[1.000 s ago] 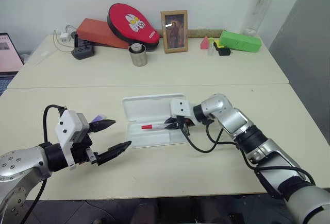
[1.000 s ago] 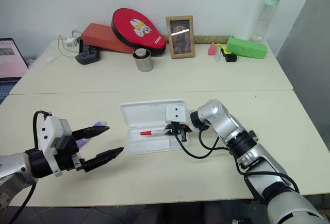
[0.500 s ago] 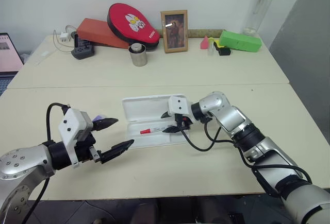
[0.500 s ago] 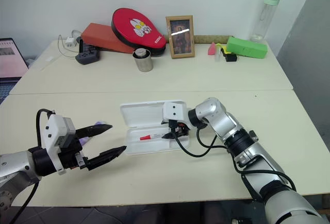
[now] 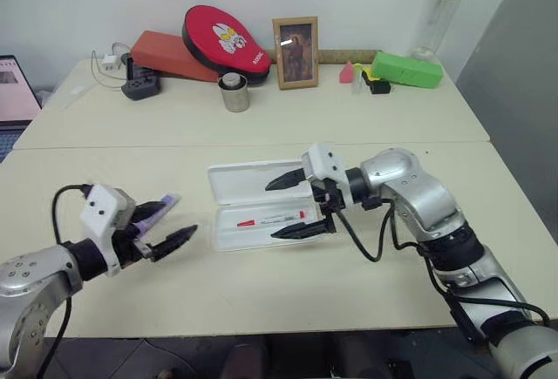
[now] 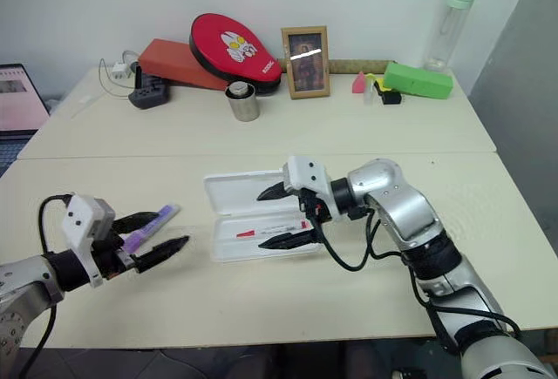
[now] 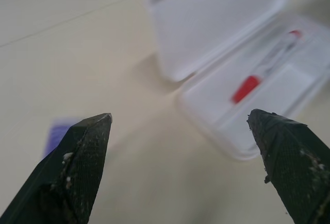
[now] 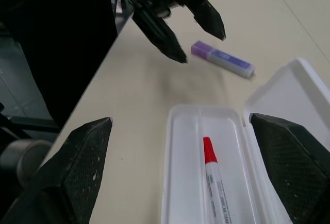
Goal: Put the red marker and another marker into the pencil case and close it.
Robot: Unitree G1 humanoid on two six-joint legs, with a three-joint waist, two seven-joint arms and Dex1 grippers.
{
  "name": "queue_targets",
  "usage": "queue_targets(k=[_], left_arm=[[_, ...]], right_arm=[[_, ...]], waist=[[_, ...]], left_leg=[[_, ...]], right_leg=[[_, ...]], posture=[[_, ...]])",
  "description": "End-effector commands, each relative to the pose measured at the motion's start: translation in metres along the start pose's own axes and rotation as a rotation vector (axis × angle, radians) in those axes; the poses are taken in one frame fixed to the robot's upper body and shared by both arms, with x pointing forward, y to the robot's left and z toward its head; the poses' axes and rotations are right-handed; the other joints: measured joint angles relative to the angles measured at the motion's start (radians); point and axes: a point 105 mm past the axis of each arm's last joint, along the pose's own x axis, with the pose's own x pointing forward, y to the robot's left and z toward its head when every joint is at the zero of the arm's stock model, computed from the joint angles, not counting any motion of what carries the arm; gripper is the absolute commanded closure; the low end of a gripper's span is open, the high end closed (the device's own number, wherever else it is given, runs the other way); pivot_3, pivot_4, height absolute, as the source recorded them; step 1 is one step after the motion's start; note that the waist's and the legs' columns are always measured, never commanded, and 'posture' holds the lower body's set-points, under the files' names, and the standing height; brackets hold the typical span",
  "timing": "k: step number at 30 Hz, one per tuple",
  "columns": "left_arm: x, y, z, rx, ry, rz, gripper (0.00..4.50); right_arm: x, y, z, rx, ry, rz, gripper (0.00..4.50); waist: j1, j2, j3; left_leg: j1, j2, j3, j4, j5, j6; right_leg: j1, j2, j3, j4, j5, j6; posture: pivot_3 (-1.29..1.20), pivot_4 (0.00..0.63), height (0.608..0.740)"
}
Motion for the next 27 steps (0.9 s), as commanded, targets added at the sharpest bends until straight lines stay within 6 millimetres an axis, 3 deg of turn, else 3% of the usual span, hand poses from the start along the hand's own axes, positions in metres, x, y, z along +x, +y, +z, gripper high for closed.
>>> queue_targets(k=[1,7,19,20,27], left_arm=[[-0.004,0.031,-0.003,0.023,0.026,0.086,0.0],[0.006,0.058,-0.028,0.001,0.124,0.118,0.0],[0.02,0.066,-0.055,-0.024,0.244,0.069,0.0],[0.02,0.067,-0.055,-0.029,0.239,0.073,0.37],[0.019,0.064,-0.06,-0.028,0.251,0.056,1.75]], right_arm=[[-0.01,0.005,0.013,0.007,-0.055,-0.035,0.03],[-0.018,0.005,0.01,0.042,-0.052,-0.115,0.03],[-0.027,0.001,0.013,0.045,-0.059,-0.215,0.03],[-0.028,0.001,0.013,0.045,-0.059,-0.219,0.0],[-0.031,-0.001,0.011,0.044,-0.045,-0.236,0.0]], waist=[[0.0,0.0,0.0],[0.0,0.0,0.0],[-0.001,0.0,-0.001],[-0.001,0.0,-0.001],[-0.001,0.0,-0.001]], left_leg=[[0.0,0.0,0.0,0.0,0.0,0.0],[-0.001,0.0,0.001,-0.001,0.0,0.0],[-0.003,0.0,0.001,-0.001,0.0,0.0],[-0.003,0.0,0.002,-0.001,0.0,0.0],[-0.003,0.0,0.002,0.0,0.0,0.0]], right_leg=[[0.0,0.0,0.0,0.0,0.0,0.0],[-0.002,0.0,0.0,0.0,0.0,0.0],[-0.004,-0.001,0.0,0.001,0.0,0.0],[-0.004,-0.001,0.0,0.001,0.0,0.0],[-0.004,-0.001,0.001,0.001,0.0,0.0]], posture=[[0.0,0.15,0.74],[0.0,0.15,0.74],[0.0,0.15,0.74],[0.0,0.15,0.74],[0.0,0.15,0.74]])
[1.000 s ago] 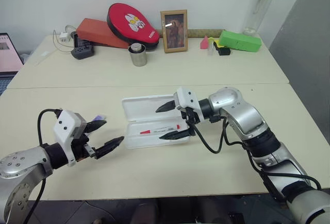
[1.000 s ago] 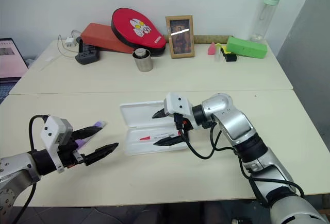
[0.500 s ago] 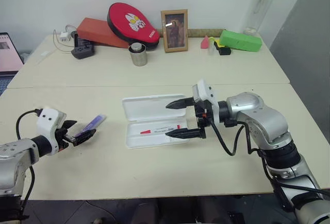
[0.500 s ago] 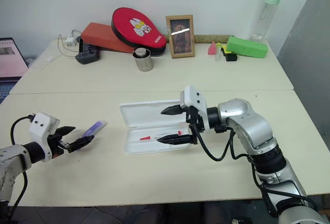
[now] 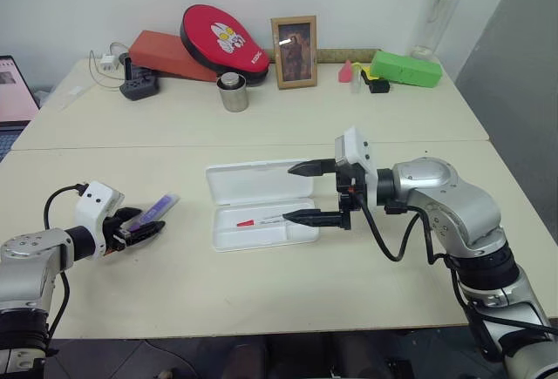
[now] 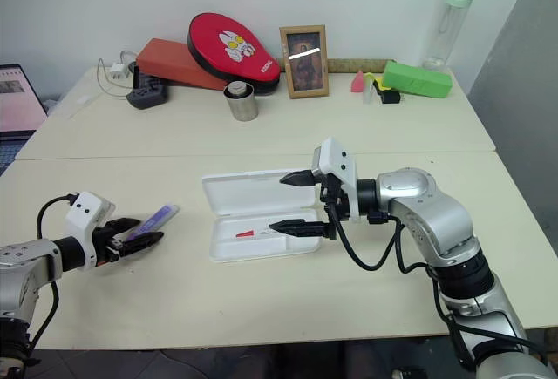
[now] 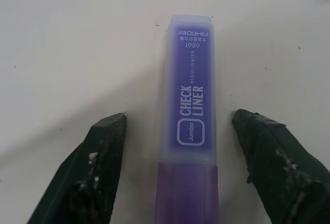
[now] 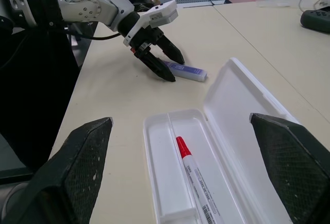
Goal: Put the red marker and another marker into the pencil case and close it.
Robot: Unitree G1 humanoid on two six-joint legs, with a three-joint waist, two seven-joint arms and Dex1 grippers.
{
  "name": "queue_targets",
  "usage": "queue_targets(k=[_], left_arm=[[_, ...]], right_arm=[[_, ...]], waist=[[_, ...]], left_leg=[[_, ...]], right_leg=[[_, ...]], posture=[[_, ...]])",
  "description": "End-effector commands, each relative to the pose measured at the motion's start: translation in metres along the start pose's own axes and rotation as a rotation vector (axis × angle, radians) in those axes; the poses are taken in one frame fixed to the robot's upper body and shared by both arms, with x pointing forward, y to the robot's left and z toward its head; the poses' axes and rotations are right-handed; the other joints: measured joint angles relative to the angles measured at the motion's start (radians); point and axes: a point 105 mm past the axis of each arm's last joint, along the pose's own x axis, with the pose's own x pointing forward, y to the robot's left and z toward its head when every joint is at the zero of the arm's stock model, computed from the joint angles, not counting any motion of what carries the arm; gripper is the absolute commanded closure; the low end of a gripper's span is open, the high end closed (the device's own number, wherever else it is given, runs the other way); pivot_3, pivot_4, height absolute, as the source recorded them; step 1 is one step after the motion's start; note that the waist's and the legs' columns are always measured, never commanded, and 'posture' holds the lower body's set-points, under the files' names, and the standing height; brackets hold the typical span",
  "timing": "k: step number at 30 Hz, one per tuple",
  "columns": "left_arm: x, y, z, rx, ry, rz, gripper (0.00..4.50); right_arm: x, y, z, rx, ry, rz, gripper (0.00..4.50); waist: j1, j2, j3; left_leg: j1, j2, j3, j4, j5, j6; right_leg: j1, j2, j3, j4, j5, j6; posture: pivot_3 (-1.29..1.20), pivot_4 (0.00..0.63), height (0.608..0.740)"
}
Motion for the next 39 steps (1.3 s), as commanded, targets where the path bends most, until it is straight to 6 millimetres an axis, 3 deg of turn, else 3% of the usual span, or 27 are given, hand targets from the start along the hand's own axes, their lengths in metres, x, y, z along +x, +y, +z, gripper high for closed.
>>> queue_targets(k=[1,9,13,18,24,30,39], left_arm=[[-0.001,0.0,-0.013,-0.008,0.05,0.001,1.95],[-0.004,0.0,-0.013,-0.008,0.039,0.011,3.3],[-0.006,-0.002,-0.011,0.007,0.028,0.015,3.31],[-0.01,-0.04,0.013,0.161,-0.025,-0.16,3.31],[-0.015,-0.118,0.058,0.365,-0.077,-0.484,3.31],[0.01,-0.147,0.083,0.498,-0.097,-0.589,3.31],[0.038,-0.164,0.081,0.634,-0.005,-0.701,3.31]], right_arm=[[-0.005,0.0,0.011,-0.047,-0.023,-0.011,0.0],[-0.008,-0.006,0.011,-0.054,-0.021,-0.025,0.0],[-0.01,-0.007,0.011,-0.057,-0.02,-0.027,0.0],[-0.019,-0.006,0.011,-0.055,-0.018,-0.034,0.0],[-0.044,0.003,0.0,-0.029,0.039,-0.04,0.0],[-0.056,0.006,-0.007,-0.015,0.073,-0.096,0.0],[-0.066,0.009,-0.008,-0.006,0.081,-0.203,0.0]], waist=[[0.0,0.0,0.0],[-0.001,0.0,0.0],[-0.002,0.0,0.0],[-0.002,0.0,0.0],[0.014,0.0,0.0],[0.01,0.001,0.001],[0.0,0.001,0.001]], left_leg=[[0.0,0.0,0.0,0.0,0.0,0.0],[0.0,0.0,0.0,0.0,0.0,0.0],[0.0,0.0,0.0,0.0,0.0,0.0],[0.0,0.0,0.002,0.0,0.0,0.0],[-0.007,-0.001,-0.004,0.001,0.0,0.0],[-0.007,-0.001,-0.005,0.002,0.0,0.0],[-0.006,-0.001,0.004,0.002,0.0,0.0]], right_leg=[[0.0,0.0,0.0,0.0,0.0,0.0],[0.0,0.0,0.0,0.0,0.0,0.0],[0.0,0.0,0.0,0.0,0.0,0.0],[0.0,0.0,0.001,-0.001,0.0,0.0],[-0.002,-0.002,-0.001,-0.003,0.0,0.0],[-0.001,0.002,-0.002,-0.001,0.0,0.0],[-0.002,0.004,-0.002,-0.001,0.0,0.0]], posture=[[0.0,0.15,0.74],[0.0,0.15,0.74],[0.0,0.15,0.74],[0.0,0.15,0.74],[0.0,0.15,0.74],[0.0,0.15,0.74],[0.0,0.15,0.74]])
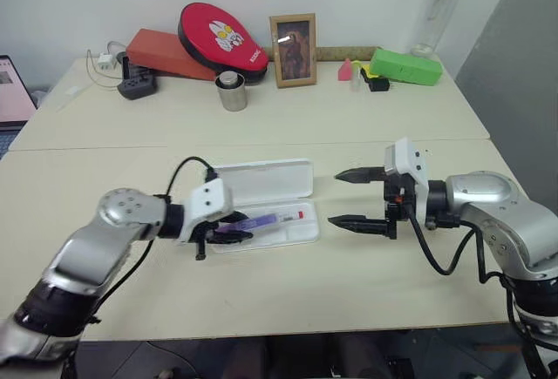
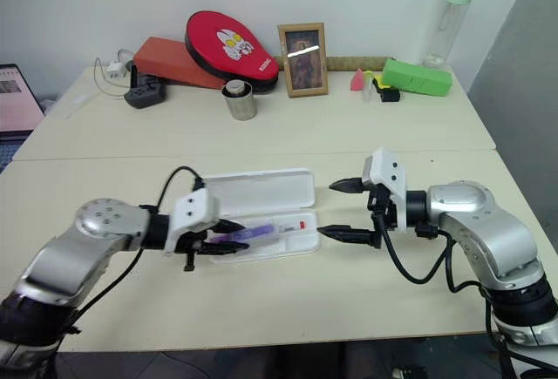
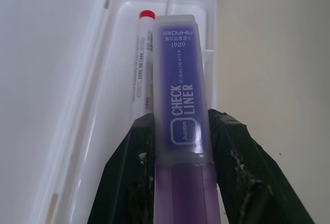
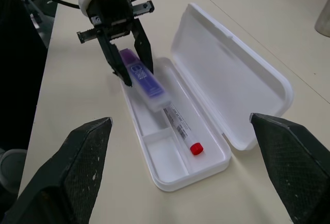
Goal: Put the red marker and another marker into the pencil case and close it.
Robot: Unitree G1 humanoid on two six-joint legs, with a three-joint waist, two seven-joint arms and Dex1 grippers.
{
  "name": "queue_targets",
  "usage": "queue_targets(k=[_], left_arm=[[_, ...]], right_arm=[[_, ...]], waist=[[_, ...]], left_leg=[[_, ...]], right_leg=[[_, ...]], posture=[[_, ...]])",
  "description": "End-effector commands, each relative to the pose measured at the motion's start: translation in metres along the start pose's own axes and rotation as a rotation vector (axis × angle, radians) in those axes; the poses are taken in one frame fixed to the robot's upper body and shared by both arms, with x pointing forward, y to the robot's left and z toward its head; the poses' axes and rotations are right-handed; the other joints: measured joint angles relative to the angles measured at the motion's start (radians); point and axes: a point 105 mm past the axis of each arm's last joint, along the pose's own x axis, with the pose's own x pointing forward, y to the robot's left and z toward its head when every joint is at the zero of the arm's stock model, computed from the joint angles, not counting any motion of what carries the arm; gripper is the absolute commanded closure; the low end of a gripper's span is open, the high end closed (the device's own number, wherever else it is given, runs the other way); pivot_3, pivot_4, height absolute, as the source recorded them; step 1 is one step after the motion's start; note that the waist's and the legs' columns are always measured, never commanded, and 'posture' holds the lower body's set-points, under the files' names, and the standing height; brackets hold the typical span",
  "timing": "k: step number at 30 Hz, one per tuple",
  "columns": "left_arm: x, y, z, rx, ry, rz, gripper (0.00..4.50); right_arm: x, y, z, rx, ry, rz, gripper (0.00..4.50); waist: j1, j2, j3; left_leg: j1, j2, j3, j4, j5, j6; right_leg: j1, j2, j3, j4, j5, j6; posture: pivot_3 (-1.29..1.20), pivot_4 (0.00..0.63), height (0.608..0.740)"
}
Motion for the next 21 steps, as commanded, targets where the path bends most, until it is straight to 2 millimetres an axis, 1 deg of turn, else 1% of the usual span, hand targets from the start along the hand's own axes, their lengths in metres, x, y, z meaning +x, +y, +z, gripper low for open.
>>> queue_targets(k=[1,2,6,11,15,21], left_arm=[[0.002,0.006,0.002,0.054,0.034,-0.016,3.31],[0.001,0.007,-0.001,0.069,0.056,-0.021,3.31],[-0.005,0.007,-0.004,0.054,0.066,-0.044,3.31],[-0.003,0.008,-0.012,0.051,0.086,-0.06,3.31],[-0.003,0.013,-0.012,0.057,0.088,-0.049,3.31],[-0.003,0.014,-0.012,0.068,0.089,-0.045,3.31]], right_arm=[[-0.007,0.005,0.012,-0.04,-0.031,-0.042,0.0],[-0.007,0.006,0.012,-0.038,-0.03,-0.049,0.0],[-0.011,0.008,0.011,-0.026,-0.032,-0.089,0.0],[-0.01,0.01,0.011,-0.02,-0.036,-0.102,0.0],[-0.01,0.009,0.011,-0.021,-0.038,-0.108,0.0],[-0.011,0.009,0.011,-0.02,-0.035,-0.109,0.0]], waist=[[0.002,0.0,0.0],[0.002,0.0,0.0],[0.002,0.0,0.0],[0.002,0.0,0.0],[0.002,0.0,0.0],[0.002,0.0,0.0]], left_leg=[[0.0,0.0,0.0,0.0,0.0,0.0],[0.0,0.0,0.0,0.001,0.0,0.0],[-0.001,0.0,0.0,0.002,0.0,0.0],[-0.001,0.0,0.0,0.003,0.0,0.0],[-0.001,0.0,0.0,0.003,0.0,0.0],[-0.001,0.0,0.0,0.004,0.0,0.0]], right_leg=[[0.0,0.0,0.0,0.0,0.0,0.0],[0.0,0.0,-0.001,0.0,0.0,0.0],[0.0,0.0,0.0,0.001,0.0,0.0],[0.001,0.0,0.0,0.001,0.0,0.0],[0.001,0.0,-0.001,0.001,0.0,0.0],[0.001,0.0,-0.001,0.001,0.0,0.001]], posture=[[0.0,0.15,0.74],[0.0,0.15,0.74],[0.0,0.15,0.74],[0.0,0.15,0.74],[0.0,0.15,0.74],[0.0,0.15,0.74]])
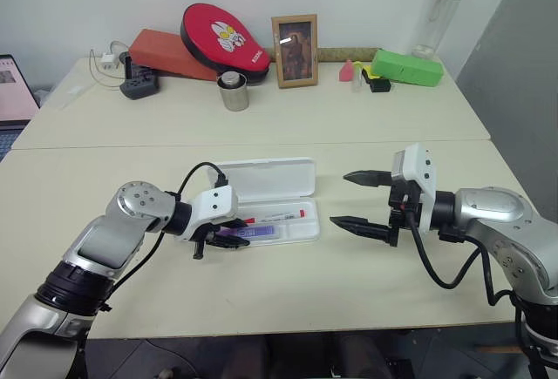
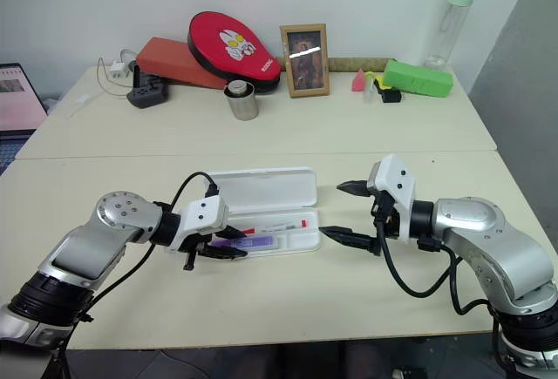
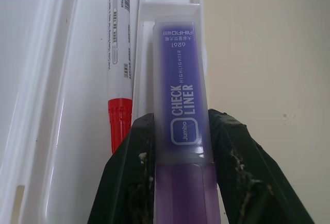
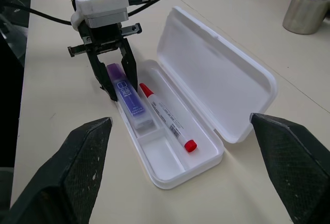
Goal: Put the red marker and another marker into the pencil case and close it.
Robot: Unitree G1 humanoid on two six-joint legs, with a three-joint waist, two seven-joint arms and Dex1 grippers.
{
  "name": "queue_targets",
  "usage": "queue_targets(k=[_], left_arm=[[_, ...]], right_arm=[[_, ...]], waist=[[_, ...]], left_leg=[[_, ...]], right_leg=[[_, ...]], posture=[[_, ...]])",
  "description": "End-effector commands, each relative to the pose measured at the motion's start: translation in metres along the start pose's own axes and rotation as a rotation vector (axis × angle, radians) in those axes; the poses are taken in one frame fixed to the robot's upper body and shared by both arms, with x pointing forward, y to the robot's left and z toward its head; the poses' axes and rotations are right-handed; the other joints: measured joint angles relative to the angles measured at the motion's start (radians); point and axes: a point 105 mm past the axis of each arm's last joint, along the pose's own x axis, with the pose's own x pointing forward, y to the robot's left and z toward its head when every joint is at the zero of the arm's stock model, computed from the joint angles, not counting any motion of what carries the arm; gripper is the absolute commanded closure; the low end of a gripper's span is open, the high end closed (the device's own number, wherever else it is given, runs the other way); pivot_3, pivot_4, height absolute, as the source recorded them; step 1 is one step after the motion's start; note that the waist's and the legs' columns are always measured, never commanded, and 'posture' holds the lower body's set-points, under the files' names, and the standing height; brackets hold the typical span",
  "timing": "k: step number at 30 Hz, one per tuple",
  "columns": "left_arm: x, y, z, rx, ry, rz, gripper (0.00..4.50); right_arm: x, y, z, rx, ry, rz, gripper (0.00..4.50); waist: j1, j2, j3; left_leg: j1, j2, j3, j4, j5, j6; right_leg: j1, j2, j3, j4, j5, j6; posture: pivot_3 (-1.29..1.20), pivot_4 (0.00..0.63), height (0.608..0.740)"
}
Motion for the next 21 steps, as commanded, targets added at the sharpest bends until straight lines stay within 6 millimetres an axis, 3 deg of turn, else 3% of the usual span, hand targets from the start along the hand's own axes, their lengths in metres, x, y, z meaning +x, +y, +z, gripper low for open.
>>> queue_targets(k=[1,5,7,8,9,20,21], left_arm=[[-0.002,0.005,0.005,0.033,-0.001,0.018,3.31],[-0.002,0.005,0.01,0.031,-0.021,0.017,3.31],[-0.002,0.004,0.011,0.027,-0.028,0.012,2.6],[-0.002,0.003,0.012,0.024,-0.032,0.011,2.57],[-0.002,0.002,0.013,0.022,-0.035,0.01,2.22],[-0.004,0.0,0.026,-0.003,-0.09,0.021,0.05],[-0.005,-0.002,0.029,-0.009,-0.107,0.012,0.05]], right_arm=[[-0.005,0.001,0.01,-0.044,-0.027,-0.009,0.0],[-0.005,0.001,0.011,-0.043,-0.027,-0.007,0.0],[-0.005,0.001,0.01,-0.043,-0.027,-0.007,0.0],[-0.005,0.001,0.01,-0.042,-0.027,-0.006,0.0],[-0.005,0.001,0.01,-0.042,-0.027,-0.006,0.0],[-0.004,0.001,0.01,-0.037,-0.028,0.001,0.0],[-0.005,0.001,0.009,-0.035,-0.026,0.0,0.0]], waist=[[0.0,0.0,0.0],[0.0,0.0,0.0],[0.0,0.0,0.0],[0.0,0.0,0.0],[0.0,0.0,0.0],[0.0,0.0,0.0],[0.0,0.0,0.0]], left_leg=[[0.0,0.0,0.0,0.0,0.0,0.0],[0.0,0.0,0.0,0.001,0.0,0.0],[0.0,0.0,0.0,0.001,0.0,0.0],[0.0,0.0,0.0,0.001,0.0,0.0],[0.0,0.0,0.0,0.001,0.0,0.0],[-0.003,0.0,-0.001,0.006,0.0,0.001],[-0.003,0.0,-0.001,0.007,-0.001,0.001]], right_leg=[[0.0,0.0,0.0,0.0,0.0,0.0],[0.0,0.0,0.0,0.0,0.0,0.0],[0.0,0.0,0.0,0.0,0.0,0.0],[0.0,0.0,0.0,0.0,0.0,0.0],[0.0,0.0,0.0,0.0,0.0,0.0],[0.0,0.0,0.0,0.001,0.0,0.001],[0.0,0.0,0.0,0.001,0.0,0.001]], posture=[[0.0,0.15,0.74],[0.0,0.15,0.74],[0.0,0.15,0.74],[0.0,0.15,0.74],[0.0,0.15,0.74],[0.0,0.15,0.74],[0.0,0.15,0.74]])
